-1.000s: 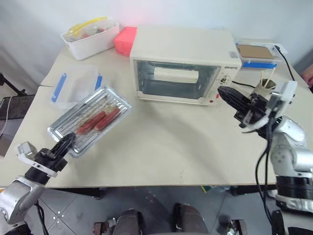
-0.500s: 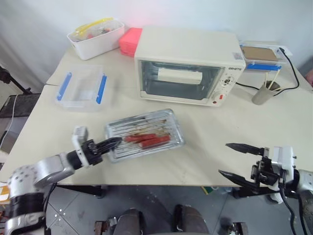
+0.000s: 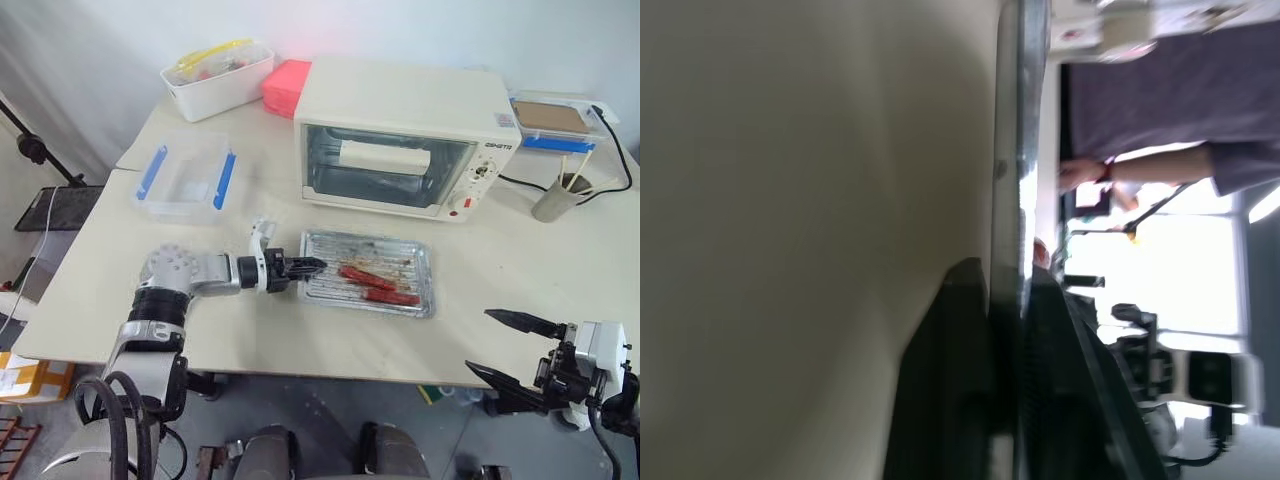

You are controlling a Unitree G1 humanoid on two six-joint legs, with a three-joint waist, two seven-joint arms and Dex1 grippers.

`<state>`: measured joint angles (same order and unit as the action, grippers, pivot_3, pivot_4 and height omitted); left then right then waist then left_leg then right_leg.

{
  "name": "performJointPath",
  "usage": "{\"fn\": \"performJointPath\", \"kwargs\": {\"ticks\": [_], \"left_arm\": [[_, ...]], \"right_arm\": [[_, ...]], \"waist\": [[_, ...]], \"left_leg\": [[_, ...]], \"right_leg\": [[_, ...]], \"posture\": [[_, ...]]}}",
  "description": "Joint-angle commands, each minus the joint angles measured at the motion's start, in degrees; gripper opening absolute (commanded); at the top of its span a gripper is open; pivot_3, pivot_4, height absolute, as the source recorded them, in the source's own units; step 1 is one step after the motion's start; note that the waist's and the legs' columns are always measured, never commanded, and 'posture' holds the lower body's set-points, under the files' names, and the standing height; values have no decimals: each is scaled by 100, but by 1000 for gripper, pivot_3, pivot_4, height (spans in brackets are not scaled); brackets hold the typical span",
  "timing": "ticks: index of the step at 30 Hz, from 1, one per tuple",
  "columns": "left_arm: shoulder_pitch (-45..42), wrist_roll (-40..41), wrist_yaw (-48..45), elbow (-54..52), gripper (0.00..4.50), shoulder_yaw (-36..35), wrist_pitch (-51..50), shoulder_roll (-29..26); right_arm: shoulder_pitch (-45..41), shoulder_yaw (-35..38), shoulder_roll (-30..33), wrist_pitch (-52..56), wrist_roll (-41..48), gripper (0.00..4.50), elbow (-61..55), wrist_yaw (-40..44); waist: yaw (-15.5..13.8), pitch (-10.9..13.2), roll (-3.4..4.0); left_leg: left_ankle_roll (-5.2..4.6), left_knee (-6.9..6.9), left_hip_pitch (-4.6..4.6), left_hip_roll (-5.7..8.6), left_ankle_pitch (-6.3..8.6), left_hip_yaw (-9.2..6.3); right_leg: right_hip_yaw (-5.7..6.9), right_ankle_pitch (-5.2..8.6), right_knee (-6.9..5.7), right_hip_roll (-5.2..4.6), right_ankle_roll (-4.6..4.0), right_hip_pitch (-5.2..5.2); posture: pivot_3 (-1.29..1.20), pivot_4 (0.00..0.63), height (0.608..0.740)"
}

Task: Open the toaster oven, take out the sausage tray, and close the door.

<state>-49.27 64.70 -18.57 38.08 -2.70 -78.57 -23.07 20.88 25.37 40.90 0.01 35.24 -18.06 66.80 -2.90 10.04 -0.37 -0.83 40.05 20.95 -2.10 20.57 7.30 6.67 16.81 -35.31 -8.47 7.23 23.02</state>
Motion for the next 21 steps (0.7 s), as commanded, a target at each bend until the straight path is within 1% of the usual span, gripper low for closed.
{"fn": "performJointPath", "kwargs": {"ticks": [1,4,6,7,8,9,10,11,13,16,17,19,21], "left_arm": [[45,-496,-581,-81,1687,106,-230,-119],[162,-750,-916,-455,2585,92,-352,-437],[360,-886,-1282,-955,3130,237,-388,-793],[515,-951,-1511,-1271,3446,280,-323,-1061],[701,-1068,-1772,-1626,3717,403,-186,-1368],[942,-1304,-2135,-2056,4021,626,172,-1728],[1205,-1486,-2501,-2397,4308,702,616,-1999],[1435,-1598,-2832,-2628,4464,642,1061,-2172],[1980,-1782,-3593,-3107,4464,298,2029,-2567],[2913,-2220,-4643,-3575,4464,-205,3676,-2982],[3307,-2459,-4882,-3691,4464,-495,4522,-2961],[3771,-2911,-4876,-3771,4464,-991,5980,-2700],[3986,-3315,-5009,-3729,4464,-1103,6931,-2609]], "right_arm": [[-22,112,-11,15,81,4500,-232,-99],[-67,75,-10,48,106,4500,-254,-146],[-150,55,-10,101,161,4500,-260,-188],[-233,47,1,155,212,4500,-254,-214],[-319,36,2,203,257,4500,-245,-243],[-407,29,0,258,309,4500,-241,-263],[-502,28,-13,330,400,4500,-247,-287],[-611,38,-38,432,518,4500,-261,-359],[-844,-23,11,558,622,4500,-279,-358],[-1131,-111,90,675,632,4500,-274,-320],[-1232,-142,123,723,676,4500,-285,-265],[-1404,-192,209,897,825,4500,-315,-175],[-1533,-250,314,967,868,4500,-331,-8]], "waist": [[29,1,-1],[96,2,-4],[159,2,-4],[186,2,-4],[241,2,-4],[307,3,-5],[327,4,-6],[340,3,-5],[334,6,5],[311,10,2],[302,10,1],[258,12,4],[188,12,6]], "left_leg": [[0,-1,0,0,0,-1],[0,-2,3,-2,0,-6],[0,-3,4,-4,0,-21],[0,-4,1,-5,0,-25],[1,-7,-2,-7,-1,-32],[1,-11,-6,-12,-1,-40],[5,-17,-15,-14,-1,-38],[13,-31,-34,-17,-2,-30],[21,-45,-52,-20,-4,-18],[27,-47,-46,-31,0,-8],[29,-47,-36,-35,1,-4],[27,-46,-20,-37,3,-4],[21,-36,2,-50,6,-10]], "right_leg": [[1,0,0,0,0,0],[7,0,2,1,0,0],[8,0,0,1,0,0],[7,0,-1,1,0,1],[3,0,-1,2,0,1],[-4,1,-3,5,-1,4],[-7,3,-7,6,-5,4],[-15,8,-11,10,-13,0],[-26,12,-13,12,-19,-1],[-33,16,-16,13,-26,17],[-34,16,-16,13,-27,32],[-33,16,-16,6,-27,47],[-29,15,-14,0,-27,61]], "posture": [[0,150,740],[0,150,740],[0,150,740],[0,150,740],[0,150,740],[0,150,740],[0,150,740],[0,150,740],[0,150,740],[0,150,740],[0,150,740],[0,150,740],[0,150,740]]}}
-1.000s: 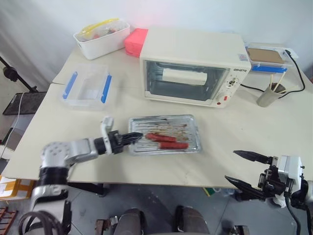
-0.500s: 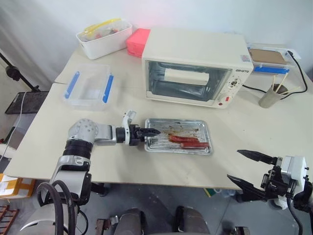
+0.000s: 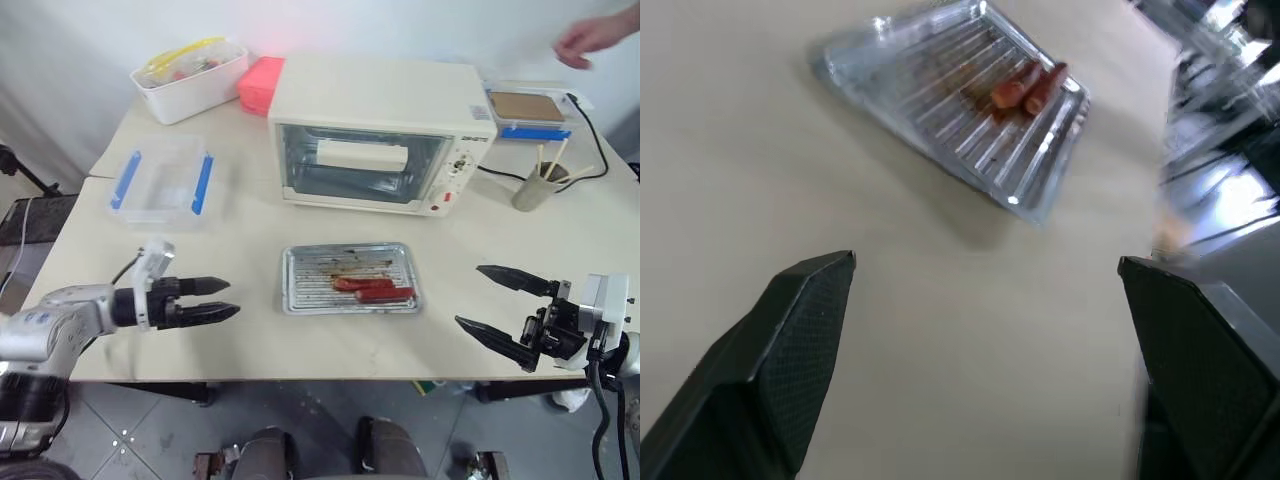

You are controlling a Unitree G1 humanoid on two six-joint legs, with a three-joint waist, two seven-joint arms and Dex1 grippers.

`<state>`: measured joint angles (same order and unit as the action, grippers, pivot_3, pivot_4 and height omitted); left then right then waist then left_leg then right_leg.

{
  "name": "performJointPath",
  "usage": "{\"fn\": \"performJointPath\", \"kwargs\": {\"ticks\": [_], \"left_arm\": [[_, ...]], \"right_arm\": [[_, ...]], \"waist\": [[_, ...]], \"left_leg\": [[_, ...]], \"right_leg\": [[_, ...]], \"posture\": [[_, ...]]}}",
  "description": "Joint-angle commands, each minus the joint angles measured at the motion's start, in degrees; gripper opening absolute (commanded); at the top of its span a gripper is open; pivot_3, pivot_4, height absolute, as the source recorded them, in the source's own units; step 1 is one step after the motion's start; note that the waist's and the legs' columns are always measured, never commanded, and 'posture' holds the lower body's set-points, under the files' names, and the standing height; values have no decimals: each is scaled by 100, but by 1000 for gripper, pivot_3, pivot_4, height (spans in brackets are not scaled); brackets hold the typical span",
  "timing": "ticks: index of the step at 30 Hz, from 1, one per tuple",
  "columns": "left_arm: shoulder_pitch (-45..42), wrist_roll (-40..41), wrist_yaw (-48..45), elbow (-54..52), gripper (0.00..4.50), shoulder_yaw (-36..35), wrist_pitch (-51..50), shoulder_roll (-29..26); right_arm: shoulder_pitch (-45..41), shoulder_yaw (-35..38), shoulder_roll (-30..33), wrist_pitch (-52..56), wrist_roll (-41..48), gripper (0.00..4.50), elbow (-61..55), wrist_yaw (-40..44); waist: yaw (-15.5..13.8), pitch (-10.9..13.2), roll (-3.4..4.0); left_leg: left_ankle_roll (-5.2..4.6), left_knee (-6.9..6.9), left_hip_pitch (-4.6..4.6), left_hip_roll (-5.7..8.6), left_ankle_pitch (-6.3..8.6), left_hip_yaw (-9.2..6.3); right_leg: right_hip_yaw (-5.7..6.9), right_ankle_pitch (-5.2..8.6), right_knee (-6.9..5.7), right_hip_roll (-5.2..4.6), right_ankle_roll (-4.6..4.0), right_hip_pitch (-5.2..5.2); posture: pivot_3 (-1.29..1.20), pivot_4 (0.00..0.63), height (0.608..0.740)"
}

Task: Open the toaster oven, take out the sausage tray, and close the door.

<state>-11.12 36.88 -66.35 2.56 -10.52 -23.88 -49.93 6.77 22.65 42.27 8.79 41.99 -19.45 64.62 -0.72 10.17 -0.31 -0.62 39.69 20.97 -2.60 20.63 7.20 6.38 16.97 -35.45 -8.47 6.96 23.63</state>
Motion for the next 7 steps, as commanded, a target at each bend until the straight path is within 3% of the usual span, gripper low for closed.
{"fn": "performJointPath", "kwargs": {"ticks": [1,7], "left_arm": [[231,-648,-300,-154,4464,-326,1710,85],[389,-943,-386,36,4464,-439,2645,272]], "right_arm": [[-159,11,212,109,194,4500,-190,274],[-343,-201,427,-213,-119,4500,-107,920]], "waist": [[-61,0,0],[-73,0,-1]], "left_leg": [[-7,16,16,4,4,-3],[-31,35,21,22,20,2]], "right_leg": [[11,-2,-1,3,2,2],[14,-8,-2,-1,13,-3]], "posture": [[0,150,740],[0,150,740]]}}
